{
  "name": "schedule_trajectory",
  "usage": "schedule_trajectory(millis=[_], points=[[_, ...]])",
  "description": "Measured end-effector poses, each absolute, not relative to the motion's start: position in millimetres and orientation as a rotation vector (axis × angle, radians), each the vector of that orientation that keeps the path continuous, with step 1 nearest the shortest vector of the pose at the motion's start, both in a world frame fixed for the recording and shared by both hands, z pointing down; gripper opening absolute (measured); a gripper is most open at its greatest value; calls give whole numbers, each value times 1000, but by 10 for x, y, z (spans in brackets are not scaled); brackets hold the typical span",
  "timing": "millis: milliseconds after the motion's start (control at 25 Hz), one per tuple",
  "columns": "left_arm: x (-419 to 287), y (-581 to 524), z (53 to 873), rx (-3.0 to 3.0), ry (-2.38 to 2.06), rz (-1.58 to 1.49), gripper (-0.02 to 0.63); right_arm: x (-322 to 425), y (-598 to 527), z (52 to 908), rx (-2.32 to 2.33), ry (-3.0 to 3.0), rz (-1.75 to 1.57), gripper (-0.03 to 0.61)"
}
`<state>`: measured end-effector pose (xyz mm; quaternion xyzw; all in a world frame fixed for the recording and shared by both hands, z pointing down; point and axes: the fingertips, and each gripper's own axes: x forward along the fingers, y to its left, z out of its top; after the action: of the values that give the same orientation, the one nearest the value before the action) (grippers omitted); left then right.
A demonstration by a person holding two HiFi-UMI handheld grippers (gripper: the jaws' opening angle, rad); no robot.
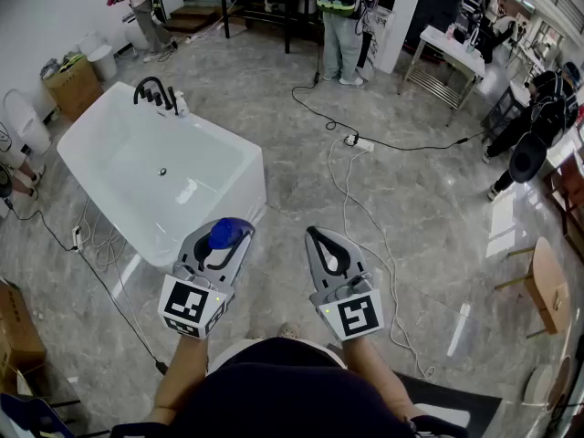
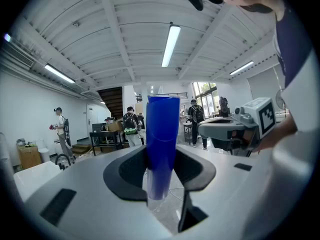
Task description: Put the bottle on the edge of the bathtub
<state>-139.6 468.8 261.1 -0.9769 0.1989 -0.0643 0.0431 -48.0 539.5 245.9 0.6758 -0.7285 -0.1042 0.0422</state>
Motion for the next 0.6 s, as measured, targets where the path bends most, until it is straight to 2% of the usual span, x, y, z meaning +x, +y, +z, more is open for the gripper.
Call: schedule_trajectory(millis=[240,440,600], points=[[-1644,4892,2668,-3005,611,-225,152,-820,5478,2510,2035,-2260,-270,2],[-1607,4951,2665,-3014,639,-198,152,-802,5529,2432,2009,-2261,-347,2],[-1554,4915,2696,-3001,666,-171,152,-666,5540,2575,2075,-2253,-254,2]])
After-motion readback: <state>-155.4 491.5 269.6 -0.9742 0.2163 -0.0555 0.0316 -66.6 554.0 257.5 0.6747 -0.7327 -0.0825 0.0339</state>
